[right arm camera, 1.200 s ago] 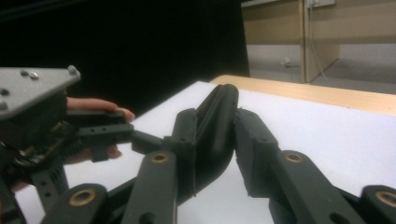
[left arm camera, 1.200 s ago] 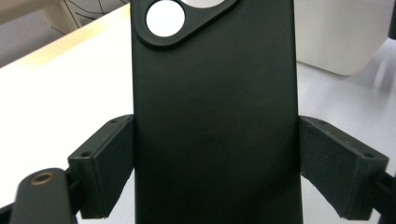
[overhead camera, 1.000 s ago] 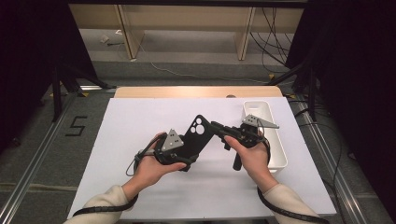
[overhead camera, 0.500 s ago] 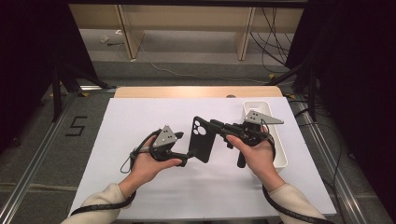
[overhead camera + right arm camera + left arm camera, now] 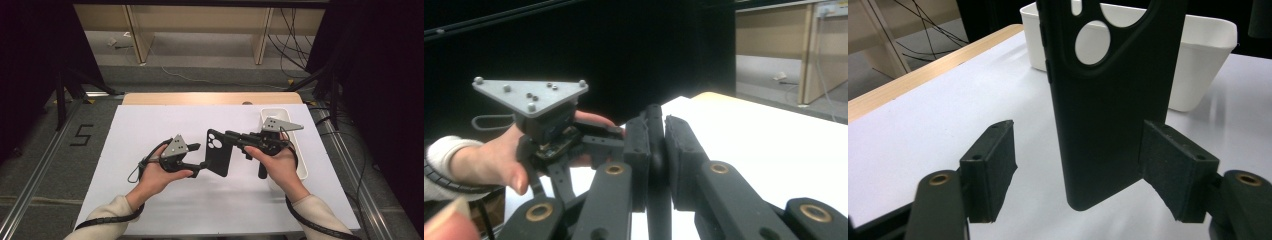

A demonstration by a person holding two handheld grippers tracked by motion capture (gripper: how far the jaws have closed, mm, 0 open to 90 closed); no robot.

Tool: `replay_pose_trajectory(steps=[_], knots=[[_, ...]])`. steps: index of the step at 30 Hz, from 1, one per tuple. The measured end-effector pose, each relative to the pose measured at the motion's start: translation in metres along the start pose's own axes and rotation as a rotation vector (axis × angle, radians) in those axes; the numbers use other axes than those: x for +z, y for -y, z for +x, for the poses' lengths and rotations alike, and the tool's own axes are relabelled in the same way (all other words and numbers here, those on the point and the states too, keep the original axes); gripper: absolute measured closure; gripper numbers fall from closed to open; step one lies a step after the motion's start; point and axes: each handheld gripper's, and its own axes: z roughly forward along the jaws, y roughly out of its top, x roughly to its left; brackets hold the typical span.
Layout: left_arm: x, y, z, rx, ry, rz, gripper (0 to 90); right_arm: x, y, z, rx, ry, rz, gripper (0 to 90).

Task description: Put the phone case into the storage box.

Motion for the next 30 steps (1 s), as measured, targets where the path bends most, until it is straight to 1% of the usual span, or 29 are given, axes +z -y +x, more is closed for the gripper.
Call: replay_pose_trajectory(steps=[6,10,15,17,20,21,22,25,28,30], knots=[[0.0014,0.0015,0.0008,-0.004,0.030,0.003,36.1,-0.0013,-0.0014,-0.0008,-0.011,-0.043,0.015,81.5],[0.0027,0.0030,0.0019,-0.023,0.078,0.002,39.4,-0.0005,-0.0007,-0.0007,-0.013,-0.052,0.022,81.6],[0.0050,0.0056,0.0028,-0.035,0.135,0.009,42.6,0.0007,-0.0007,0.0004,-0.019,-0.074,0.023,81.5],[0.0059,0.0067,0.0034,-0.032,0.157,0.014,44.0,0.0010,-0.0010,0.0009,-0.023,-0.082,0.026,81.6],[0.0059,0.0074,0.0039,-0.030,0.177,0.009,49.3,0.0012,-0.0013,0.0013,-0.028,-0.093,0.028,81.5],[0.0057,0.0072,0.0038,-0.028,0.178,0.007,50.5,0.0013,-0.0012,0.0016,-0.028,-0.100,0.030,81.5],[0.0056,0.0067,0.0036,-0.018,0.189,0.007,51.5,0.0014,-0.0011,0.0018,-0.028,-0.104,0.030,81.6],[0.0057,0.0069,0.0029,-0.019,0.200,0.005,55.6,0.0026,-0.0011,0.0029,-0.034,-0.124,0.031,81.5],[0.0052,0.0076,0.0044,-0.010,0.226,0.011,59.0,0.0028,-0.0016,0.0038,-0.042,-0.139,0.035,81.5],[0.0043,0.0073,0.0041,0.000,0.229,0.016,61.4,0.0024,-0.0020,0.0040,-0.047,-0.147,0.036,81.5]])
